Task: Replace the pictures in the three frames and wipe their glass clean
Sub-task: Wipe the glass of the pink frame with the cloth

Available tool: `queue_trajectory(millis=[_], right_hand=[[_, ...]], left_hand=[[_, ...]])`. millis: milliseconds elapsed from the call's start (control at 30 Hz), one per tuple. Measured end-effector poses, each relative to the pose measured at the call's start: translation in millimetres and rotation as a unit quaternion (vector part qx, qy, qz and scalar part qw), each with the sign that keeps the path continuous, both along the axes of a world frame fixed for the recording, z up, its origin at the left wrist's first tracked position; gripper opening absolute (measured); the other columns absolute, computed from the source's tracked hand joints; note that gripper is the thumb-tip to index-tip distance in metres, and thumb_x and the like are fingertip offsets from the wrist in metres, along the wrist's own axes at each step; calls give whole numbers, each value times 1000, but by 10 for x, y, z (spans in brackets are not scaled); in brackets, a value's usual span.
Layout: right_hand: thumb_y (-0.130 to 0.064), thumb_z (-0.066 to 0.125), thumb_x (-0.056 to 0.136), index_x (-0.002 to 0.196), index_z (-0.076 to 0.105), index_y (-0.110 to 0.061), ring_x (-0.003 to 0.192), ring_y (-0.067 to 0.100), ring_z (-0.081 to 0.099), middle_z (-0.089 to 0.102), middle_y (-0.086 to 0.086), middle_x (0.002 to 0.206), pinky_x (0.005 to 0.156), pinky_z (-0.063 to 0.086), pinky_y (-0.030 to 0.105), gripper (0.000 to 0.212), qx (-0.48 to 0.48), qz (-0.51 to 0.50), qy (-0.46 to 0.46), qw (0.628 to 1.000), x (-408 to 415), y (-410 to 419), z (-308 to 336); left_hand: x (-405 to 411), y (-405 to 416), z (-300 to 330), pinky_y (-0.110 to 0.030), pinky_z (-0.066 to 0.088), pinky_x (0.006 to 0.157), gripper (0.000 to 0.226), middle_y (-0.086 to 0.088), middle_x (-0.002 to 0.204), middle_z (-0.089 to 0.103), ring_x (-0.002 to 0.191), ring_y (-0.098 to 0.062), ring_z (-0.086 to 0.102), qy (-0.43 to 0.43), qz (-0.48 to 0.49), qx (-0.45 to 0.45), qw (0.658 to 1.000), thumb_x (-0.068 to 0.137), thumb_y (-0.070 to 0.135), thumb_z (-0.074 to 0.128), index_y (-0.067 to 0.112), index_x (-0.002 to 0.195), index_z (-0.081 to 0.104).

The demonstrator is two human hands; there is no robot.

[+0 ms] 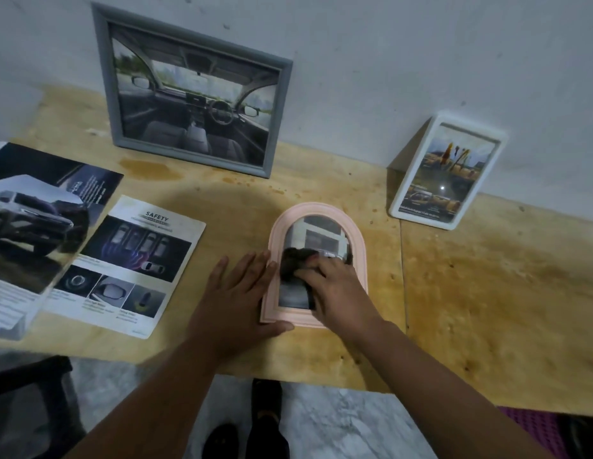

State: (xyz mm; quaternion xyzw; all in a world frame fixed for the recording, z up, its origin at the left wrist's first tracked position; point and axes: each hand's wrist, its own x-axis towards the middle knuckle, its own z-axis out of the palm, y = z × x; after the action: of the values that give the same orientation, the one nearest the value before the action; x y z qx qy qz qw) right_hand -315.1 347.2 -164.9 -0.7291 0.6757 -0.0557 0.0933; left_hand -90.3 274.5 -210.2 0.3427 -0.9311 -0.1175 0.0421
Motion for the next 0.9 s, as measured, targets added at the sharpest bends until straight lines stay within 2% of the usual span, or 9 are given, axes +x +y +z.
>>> queue_trajectory(millis=[67, 167, 267, 367, 433, 533, 667, 833, 900], right_hand=[[-26, 48, 91, 130, 61, -23, 104, 33, 55, 58, 6, 118, 81, 47, 46, 42, 2, -30, 19, 999, 5, -37, 61], [-41, 48, 96, 134, 56, -28, 115, 33, 50, 53, 8, 129, 89, 42, 47, 42, -9, -93, 109, 990, 8, -157, 138], [-38, 57, 93, 136, 56, -28, 117, 36, 46, 49, 12, 135, 92, 36, 51, 45, -38, -137, 158, 977, 20, -257, 172], [-25, 67, 86, 141, 55, -24, 108, 34, 50, 57, 10, 127, 85, 36, 47, 56, -50, -137, 147, 978, 30, -218, 103], [-27, 61, 91, 142, 54, -21, 109, 33, 51, 58, 9, 132, 83, 38, 46, 53, -41, -135, 137, 980, 70, -155, 16], [-43, 46, 102, 142, 52, -19, 116, 33, 50, 54, 8, 140, 85, 40, 47, 48, -27, -159, 127, 979, 131, -141, -106], [-38, 43, 103, 131, 59, -21, 107, 32, 52, 59, 6, 124, 81, 42, 45, 37, -38, -188, 71, 979, 58, -292, -134], [-32, 42, 104, 121, 61, -16, 95, 27, 54, 59, 5, 112, 81, 48, 44, 30, -17, -71, -48, 996, 30, -112, -34], [-36, 44, 104, 118, 61, -19, 94, 25, 52, 57, 1, 107, 78, 47, 44, 28, -14, -51, -19, 998, 40, 14, 12]], left_hand=[[-1, 7, 5, -59, 14, 126, 110, -4, 172, 19, 159, -24, 17, 1, -1, 3, 1000, 83, 94, 30, 17, 162, 29], [-2, 17, 25, -60, 14, 125, 111, -3, 172, 18, 159, -23, 16, -1, 3, 9, 1000, 82, 95, 30, 18, 163, 28], [-9, 5, 34, -61, 18, 124, 111, -4, 171, 21, 158, -24, 20, 6, 4, 5, 1000, 82, 95, 31, 17, 162, 31], [-9, 5, 28, -61, 18, 124, 111, -4, 171, 22, 158, -24, 21, 8, 4, 0, 1000, 81, 94, 33, 17, 161, 33], [-6, 12, 22, -61, 18, 124, 111, -3, 171, 22, 158, -24, 20, 10, 4, -6, 1000, 81, 94, 34, 17, 161, 33], [1, 22, 18, -61, 17, 124, 111, -3, 171, 21, 158, -23, 20, 8, 4, -3, 1000, 81, 94, 33, 17, 161, 33], [-6, 9, 17, -59, 11, 126, 111, 0, 173, 15, 160, -22, 14, -7, 5, 6, 1000, 81, 95, 29, 20, 163, 28], [5, 10, 23, -60, 14, 125, 110, -2, 172, 19, 159, -22, 16, 4, 6, 2, 1000, 82, 95, 28, 19, 162, 30], [2, 18, 21, -60, 17, 125, 110, -2, 172, 19, 159, -22, 17, 8, 5, 1, 1000, 83, 95, 29, 18, 162, 32]])
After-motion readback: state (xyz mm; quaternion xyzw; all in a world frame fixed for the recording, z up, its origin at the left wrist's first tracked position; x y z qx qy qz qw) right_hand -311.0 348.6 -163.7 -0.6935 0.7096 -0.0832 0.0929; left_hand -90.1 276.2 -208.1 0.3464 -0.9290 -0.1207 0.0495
